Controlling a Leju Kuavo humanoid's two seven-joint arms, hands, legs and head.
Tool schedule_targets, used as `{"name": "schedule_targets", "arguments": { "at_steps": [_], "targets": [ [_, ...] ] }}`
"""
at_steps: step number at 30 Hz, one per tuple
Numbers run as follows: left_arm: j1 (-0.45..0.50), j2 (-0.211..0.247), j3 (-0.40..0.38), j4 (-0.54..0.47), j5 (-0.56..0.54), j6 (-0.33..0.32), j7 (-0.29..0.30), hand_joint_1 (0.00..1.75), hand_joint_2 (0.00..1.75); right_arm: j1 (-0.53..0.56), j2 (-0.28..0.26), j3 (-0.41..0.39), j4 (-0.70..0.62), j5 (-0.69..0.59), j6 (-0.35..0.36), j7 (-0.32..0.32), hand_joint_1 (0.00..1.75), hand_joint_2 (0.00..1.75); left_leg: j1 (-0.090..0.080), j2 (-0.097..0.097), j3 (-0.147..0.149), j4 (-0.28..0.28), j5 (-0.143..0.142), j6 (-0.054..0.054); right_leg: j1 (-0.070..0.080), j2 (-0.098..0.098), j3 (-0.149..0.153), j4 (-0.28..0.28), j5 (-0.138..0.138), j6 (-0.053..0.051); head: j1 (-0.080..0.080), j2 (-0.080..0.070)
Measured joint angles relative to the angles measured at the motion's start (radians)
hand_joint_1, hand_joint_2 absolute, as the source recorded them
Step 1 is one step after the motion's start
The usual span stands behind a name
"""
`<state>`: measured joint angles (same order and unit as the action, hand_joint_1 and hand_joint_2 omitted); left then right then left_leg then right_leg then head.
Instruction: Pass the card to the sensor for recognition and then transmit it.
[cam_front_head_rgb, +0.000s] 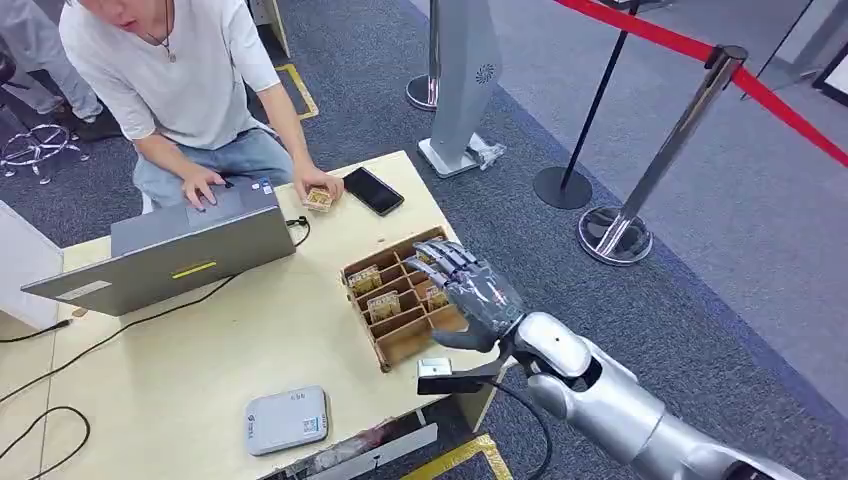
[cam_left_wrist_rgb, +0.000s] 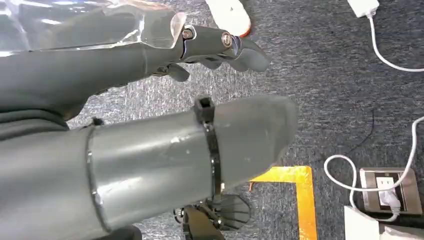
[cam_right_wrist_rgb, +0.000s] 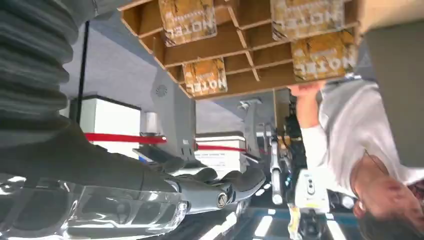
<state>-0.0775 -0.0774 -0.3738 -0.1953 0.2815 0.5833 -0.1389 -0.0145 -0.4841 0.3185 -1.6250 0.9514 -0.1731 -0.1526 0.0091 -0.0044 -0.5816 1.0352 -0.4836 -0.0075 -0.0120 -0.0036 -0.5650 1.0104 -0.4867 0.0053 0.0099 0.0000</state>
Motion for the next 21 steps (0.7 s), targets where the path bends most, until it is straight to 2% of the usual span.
{"name": "schedule_targets", "arguments": {
  "at_steps": [5,11,16,21],
  "targets": [
    [-0.001,0.000,-0.001,0.000,-0.015,-0.003,0.005,0.00,0.00,-0.021,-0.011,0.000,0.023,-0.061,0.101,-0.013,0.00,1.75,0.000,0.000,0.000,0.000,0.000,0.000,0.000,0.000,0.000,0.000,0.000,0.000,0.000,0.000],
    [-0.002,0.000,-0.001,0.000,-0.017,-0.004,0.008,0.00,0.00,-0.067,-0.063,-0.003,0.038,-0.139,0.216,-0.027,0.00,1.75,-0.001,0.000,0.000,0.000,0.000,0.000,0.000,0.000,0.000,0.000,0.000,0.000,0.000,0.000],
    [-0.002,0.000,-0.001,0.000,-0.019,-0.001,0.005,0.00,0.00,-0.125,-0.099,-0.003,0.067,-0.172,0.257,-0.036,0.00,1.75,-0.001,0.000,0.000,0.000,0.000,0.001,0.000,0.000,0.000,0.000,0.001,0.001,0.000,0.000],
    [-0.002,0.000,-0.001,0.000,-0.020,0.000,0.002,0.00,0.00,-0.161,-0.122,-0.002,0.093,-0.193,0.267,-0.048,0.00,1.75,0.000,0.000,0.000,0.000,0.000,0.001,0.000,0.000,0.000,0.000,0.001,0.001,0.000,0.000]
  ]
}}
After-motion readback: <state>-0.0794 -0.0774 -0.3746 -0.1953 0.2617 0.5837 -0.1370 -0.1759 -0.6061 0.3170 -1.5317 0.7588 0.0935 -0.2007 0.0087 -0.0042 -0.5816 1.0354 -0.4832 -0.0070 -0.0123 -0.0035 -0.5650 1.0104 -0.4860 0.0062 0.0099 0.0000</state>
